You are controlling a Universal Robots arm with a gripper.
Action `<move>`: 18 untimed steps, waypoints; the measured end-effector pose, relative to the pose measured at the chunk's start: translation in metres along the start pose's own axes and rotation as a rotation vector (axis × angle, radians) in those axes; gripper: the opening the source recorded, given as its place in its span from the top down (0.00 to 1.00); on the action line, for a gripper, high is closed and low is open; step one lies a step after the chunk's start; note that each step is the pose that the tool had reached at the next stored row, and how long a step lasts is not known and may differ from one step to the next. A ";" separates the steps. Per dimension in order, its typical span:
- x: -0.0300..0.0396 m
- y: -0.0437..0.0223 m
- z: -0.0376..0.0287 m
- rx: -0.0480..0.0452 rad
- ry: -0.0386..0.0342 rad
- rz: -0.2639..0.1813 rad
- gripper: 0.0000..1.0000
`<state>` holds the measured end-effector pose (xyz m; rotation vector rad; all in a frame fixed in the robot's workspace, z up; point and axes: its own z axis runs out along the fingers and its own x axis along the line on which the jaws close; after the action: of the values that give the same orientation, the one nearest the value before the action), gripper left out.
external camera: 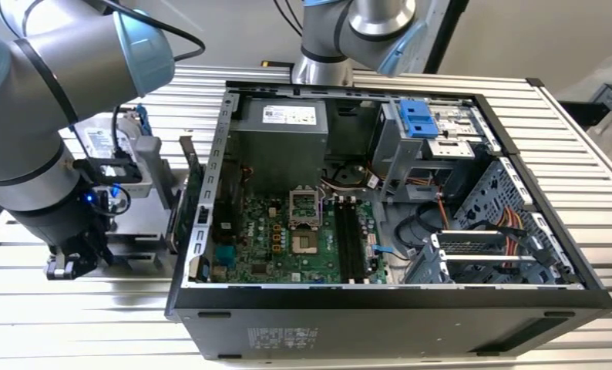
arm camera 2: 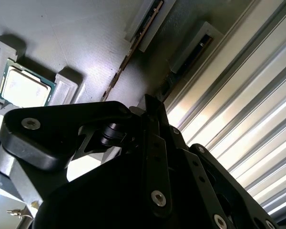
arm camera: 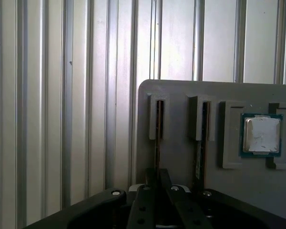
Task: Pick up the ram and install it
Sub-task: 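Pick up the ram and move it above insertion slot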
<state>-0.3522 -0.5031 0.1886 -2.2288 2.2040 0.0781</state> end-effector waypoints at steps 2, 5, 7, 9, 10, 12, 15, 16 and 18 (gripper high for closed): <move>-0.0001 0.0001 -0.0021 -0.0004 0.0003 0.000 1.00; -0.0002 0.0002 -0.0059 -0.0006 0.0006 0.000 1.00; -0.0003 0.0003 -0.0084 -0.0007 0.0006 0.000 1.00; -0.0004 0.0004 -0.0110 -0.0007 0.0006 0.000 1.00; -0.0004 0.0004 -0.0125 -0.0007 0.0007 0.000 1.00; -0.0005 0.0005 -0.0157 -0.0007 0.0007 0.000 1.00; -0.0007 0.0006 -0.0199 -0.0007 0.0007 0.000 1.00; -0.0008 0.0006 -0.0210 -0.0007 0.0007 0.000 1.00; -0.0008 0.0006 -0.0214 -0.0004 0.0005 0.000 1.00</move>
<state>-0.3522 -0.5031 0.2101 -2.2293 2.2044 0.0781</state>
